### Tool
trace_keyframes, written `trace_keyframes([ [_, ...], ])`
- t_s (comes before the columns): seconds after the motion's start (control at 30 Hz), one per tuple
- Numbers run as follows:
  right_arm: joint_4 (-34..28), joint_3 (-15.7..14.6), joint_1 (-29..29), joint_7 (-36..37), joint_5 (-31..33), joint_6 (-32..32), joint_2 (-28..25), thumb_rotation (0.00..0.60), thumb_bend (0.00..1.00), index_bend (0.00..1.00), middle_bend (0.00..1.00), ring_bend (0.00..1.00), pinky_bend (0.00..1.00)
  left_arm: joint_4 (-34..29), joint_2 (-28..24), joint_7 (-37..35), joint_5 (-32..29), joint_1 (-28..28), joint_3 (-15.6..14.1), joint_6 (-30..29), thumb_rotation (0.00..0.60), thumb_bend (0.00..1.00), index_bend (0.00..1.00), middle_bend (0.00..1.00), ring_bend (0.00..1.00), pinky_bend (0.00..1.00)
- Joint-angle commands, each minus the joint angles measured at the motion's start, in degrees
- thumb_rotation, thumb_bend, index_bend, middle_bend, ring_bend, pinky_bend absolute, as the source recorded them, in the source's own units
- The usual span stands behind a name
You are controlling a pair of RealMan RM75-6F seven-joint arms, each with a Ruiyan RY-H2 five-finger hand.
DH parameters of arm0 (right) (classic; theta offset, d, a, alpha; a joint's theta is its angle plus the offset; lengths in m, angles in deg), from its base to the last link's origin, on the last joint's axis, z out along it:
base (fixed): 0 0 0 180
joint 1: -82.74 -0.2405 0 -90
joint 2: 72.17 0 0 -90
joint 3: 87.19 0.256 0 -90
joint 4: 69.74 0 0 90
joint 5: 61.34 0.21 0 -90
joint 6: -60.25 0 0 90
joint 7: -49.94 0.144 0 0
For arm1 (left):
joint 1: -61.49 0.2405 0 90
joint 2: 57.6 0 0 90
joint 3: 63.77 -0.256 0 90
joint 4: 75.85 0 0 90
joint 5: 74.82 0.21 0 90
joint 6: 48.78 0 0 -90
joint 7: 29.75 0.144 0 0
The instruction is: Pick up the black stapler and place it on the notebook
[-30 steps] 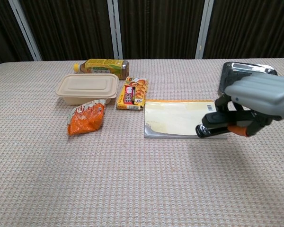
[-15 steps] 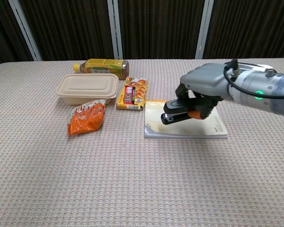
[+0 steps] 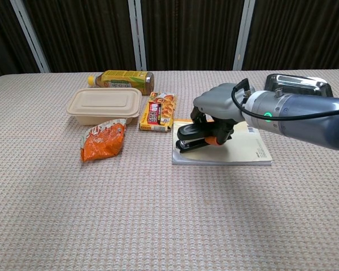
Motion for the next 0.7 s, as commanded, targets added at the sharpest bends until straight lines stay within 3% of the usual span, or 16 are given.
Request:
trace_keyframes([
  [0.03,1.17,-0.63,-0.43,0.24,0.24,0.53,0.38,0.600,0.47,0.57,0.43,0.50,0.64,-0.12,-0.03,0.03,0.19,0.03,-0.15,-0.22,0.600,0.30,0.00,0.00,0.00,0.11],
  [0.1,1.76,-1.06,-0.54,0.33,0.05,1.07,0.55,0.600,0.46,0.50,0.40,0.48,0.64,-0.20,-0.05,0.09,0.27,0.05,-0.23,-0.39,0.600,0.30,0.00,0.00,0.00,0.11],
  [0.33,-1.35,-2.30,-0.01,0.95,2.09,3.10,-2.30,0.600,0.37,0.11,0.24,0.35,0.57,-0.81,-0.10,0.48,0.95,0.20,-0.72,-1.28,0.600,0.31,0.00,0.00,0.00,0.11],
  [0.53,-6.88,-3.60,1.73,0.42,1.07,7.94,-6.09,0.600,0.36,0.01,0.19,0.30,0.55,-1.22,-0.20,0.50,1.63,0.30,-1.12,-1.81,0.600,0.31,0.00,0.00,0.00,0.11],
  [0.7,-15.86,-5.31,4.84,-3.48,1.74,15.86,-11.99,0.600,0.34,0.00,0.12,0.22,0.42,-1.88,-0.56,0.19,2.73,0.59,-1.56,-2.65,0.600,0.31,0.00,0.00,0.00,0.11],
])
